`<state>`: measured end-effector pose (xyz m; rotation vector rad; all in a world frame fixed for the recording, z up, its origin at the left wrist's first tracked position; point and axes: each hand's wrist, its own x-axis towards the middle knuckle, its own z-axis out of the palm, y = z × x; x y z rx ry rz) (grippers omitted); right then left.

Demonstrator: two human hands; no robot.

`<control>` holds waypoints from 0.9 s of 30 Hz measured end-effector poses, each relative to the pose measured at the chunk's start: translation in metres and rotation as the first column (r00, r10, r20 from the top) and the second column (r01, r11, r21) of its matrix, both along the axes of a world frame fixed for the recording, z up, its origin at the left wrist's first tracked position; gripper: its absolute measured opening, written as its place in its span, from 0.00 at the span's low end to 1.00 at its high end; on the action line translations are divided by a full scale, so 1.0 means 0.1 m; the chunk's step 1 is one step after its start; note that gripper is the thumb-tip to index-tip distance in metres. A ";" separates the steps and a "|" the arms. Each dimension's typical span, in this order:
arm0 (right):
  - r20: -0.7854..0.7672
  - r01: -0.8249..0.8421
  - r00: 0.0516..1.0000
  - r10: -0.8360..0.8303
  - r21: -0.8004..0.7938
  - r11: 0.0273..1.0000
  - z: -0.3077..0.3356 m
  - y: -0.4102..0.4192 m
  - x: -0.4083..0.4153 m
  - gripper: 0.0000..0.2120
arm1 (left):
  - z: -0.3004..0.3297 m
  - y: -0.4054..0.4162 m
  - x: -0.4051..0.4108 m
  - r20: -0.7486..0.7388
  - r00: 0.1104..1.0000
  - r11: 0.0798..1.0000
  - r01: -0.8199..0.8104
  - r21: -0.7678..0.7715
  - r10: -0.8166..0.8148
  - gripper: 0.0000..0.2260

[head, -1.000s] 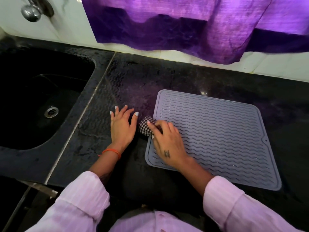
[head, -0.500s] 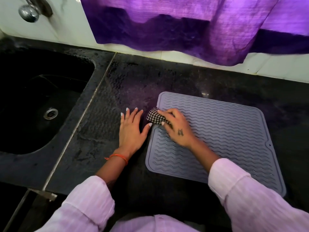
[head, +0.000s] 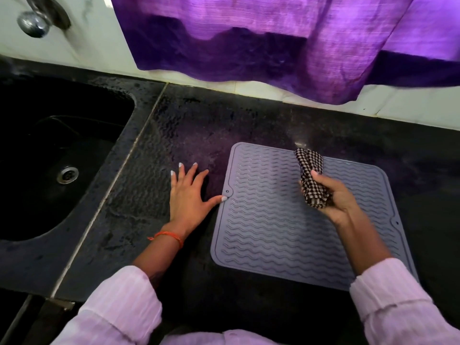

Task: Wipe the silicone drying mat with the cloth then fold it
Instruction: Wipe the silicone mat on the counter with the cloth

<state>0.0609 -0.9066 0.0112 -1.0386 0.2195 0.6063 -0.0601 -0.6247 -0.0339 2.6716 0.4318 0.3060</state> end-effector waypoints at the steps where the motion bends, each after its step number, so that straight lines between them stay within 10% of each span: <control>1: -0.002 0.016 1.000 -0.016 0.001 1.000 -0.01 -0.04 0.02 0.28 | 0.00 0.00 0.00 -0.003 1.000 1.000 -0.005 -0.001 0.005 0.36; 8: 0.052 0.259 0.966 -0.254 -0.170 0.951 0.11 -0.52 0.20 0.06 | 0.02 -0.01 0.00 -0.018 1.000 0.999 -0.020 -0.030 0.020 0.37; 12: 0.238 0.596 0.801 -0.549 -0.397 0.698 0.16 -0.92 0.38 0.13 | 0.03 -0.01 0.02 -0.034 0.999 1.000 -0.017 -0.021 0.016 0.37; 16: 0.316 0.325 0.943 -0.105 -0.941 0.089 -0.08 -1.18 0.39 0.32 | 0.03 0.00 0.03 -0.029 1.000 1.000 -0.012 -0.011 0.012 0.36; 18: 0.263 0.290 0.955 0.135 -0.919 -0.265 -0.16 -1.17 0.34 0.37 | 0.02 0.00 0.03 -0.034 0.999 1.000 -0.012 -0.011 0.012 0.37; 27: 0.266 0.365 0.921 0.284 -0.843 -0.395 -0.18 -0.93 0.36 0.27 | 0.04 0.01 0.05 -0.056 0.998 1.000 0.008 -0.002 -0.008 0.37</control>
